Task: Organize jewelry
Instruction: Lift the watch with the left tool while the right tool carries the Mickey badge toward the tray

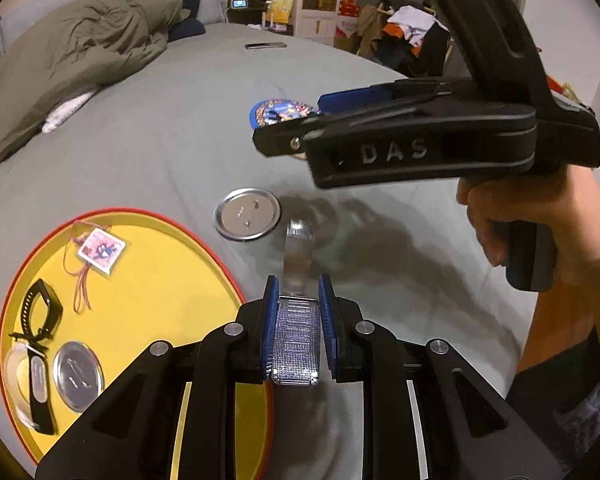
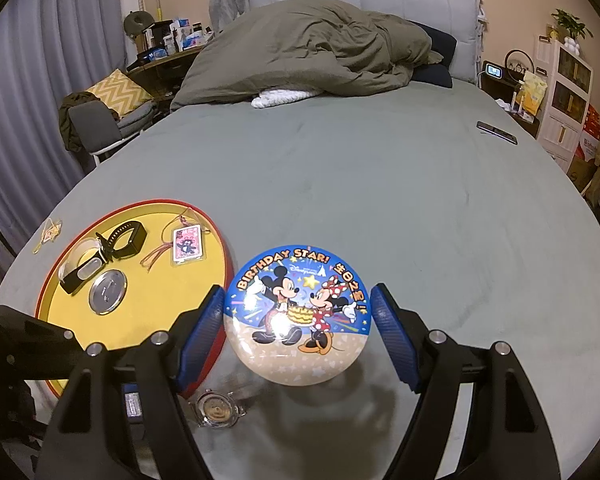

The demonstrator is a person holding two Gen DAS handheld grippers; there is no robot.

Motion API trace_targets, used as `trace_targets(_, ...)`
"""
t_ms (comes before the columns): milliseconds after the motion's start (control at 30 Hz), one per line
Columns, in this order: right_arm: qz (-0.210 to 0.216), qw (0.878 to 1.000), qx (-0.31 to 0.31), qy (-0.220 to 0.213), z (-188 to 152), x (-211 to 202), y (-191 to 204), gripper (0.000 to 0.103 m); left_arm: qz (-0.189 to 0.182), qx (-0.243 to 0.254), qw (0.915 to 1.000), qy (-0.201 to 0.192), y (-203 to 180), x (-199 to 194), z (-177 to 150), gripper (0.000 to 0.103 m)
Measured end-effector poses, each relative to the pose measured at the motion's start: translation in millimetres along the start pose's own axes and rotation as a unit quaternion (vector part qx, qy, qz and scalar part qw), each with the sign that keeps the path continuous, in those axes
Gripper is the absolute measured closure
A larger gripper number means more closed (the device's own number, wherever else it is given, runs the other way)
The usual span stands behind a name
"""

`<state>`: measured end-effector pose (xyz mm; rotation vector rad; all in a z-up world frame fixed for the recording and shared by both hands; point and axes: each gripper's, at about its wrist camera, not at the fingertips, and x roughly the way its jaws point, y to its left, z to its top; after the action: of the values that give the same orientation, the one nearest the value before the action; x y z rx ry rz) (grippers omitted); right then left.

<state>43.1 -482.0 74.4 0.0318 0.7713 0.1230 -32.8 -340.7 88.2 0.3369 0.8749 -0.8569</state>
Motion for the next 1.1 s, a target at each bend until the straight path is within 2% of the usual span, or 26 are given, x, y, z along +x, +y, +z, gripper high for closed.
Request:
trace_targets(333,-0.002,1.000,0.006,-0.011,4.4,-3.9,-1.8,0.033,-0.003,-0.002,0.9999,-0.016,1.9,-12.4,5.4,0.084)
trace_targets(667,0.002,1.000,0.014,-0.028,11.8,-9.9,-1.7,0.033,0.004,0.003,0.9986,-0.053,7.4,-47.0,35.2,0.084)
trace_targets(1100,0.017,0.999,0.007,-0.043,26.1,-9.7,16.5,0.033,0.041,-0.003,0.9952,-0.089,36.1,-91.3,59.1,0.084)
